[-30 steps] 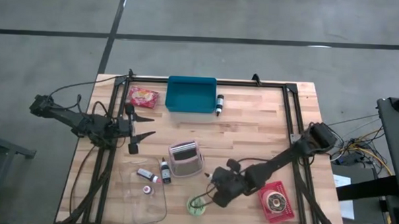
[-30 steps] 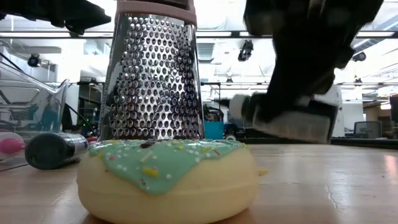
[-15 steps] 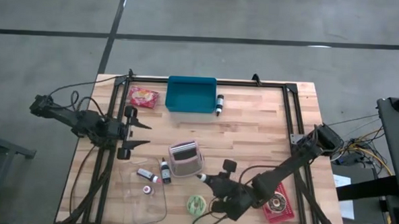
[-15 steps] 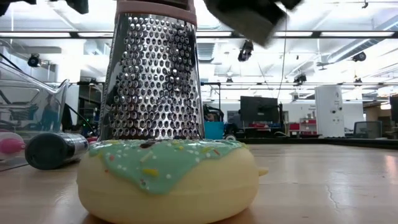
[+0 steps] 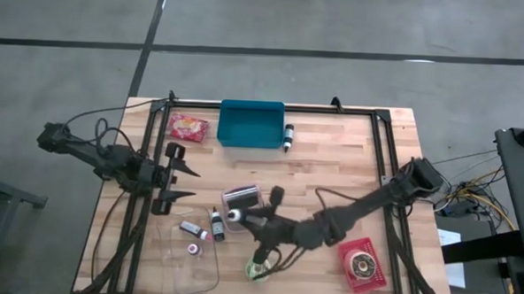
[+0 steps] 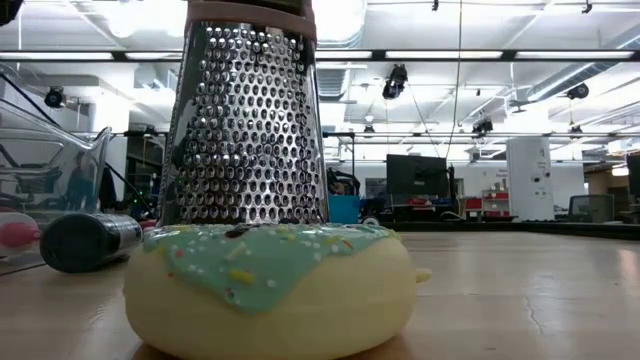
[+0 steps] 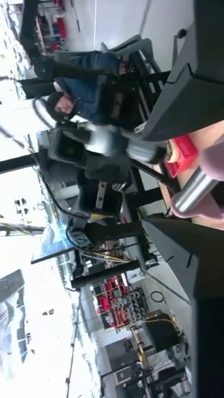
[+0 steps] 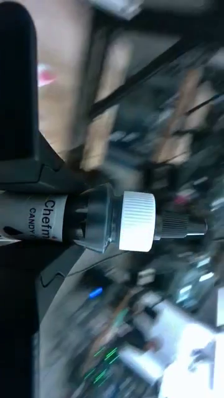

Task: Pick & Place Food Item
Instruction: Put the bottom right black food coloring bottle into the transparent bin

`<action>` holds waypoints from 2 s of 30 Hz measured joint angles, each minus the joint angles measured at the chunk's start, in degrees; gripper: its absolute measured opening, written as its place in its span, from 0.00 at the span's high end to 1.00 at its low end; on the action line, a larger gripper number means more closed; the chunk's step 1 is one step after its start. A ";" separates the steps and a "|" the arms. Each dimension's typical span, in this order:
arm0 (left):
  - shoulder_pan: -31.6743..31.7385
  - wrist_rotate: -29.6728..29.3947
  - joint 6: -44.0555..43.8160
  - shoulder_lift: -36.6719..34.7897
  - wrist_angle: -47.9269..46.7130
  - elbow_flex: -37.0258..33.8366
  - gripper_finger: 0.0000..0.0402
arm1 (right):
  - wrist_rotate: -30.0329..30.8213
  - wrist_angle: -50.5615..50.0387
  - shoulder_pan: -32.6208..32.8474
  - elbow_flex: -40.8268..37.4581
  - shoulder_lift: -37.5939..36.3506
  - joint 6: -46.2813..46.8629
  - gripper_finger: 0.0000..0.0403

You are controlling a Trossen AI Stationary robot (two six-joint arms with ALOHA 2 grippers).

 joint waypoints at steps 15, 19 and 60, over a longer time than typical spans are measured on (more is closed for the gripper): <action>0.12 1.48 6.04 7.55 17.89 -0.04 0.46 | -18.61 8.23 -10.53 1.27 0.09 -3.34 0.81; 1.16 1.22 5.99 10.33 18.81 1.73 0.46 | -19.28 8.31 -11.30 2.07 0.10 -3.16 0.81; 4.76 1.40 5.08 24.60 7.36 16.50 0.72 | -20.42 5.11 -12.49 2.16 0.11 -3.27 0.81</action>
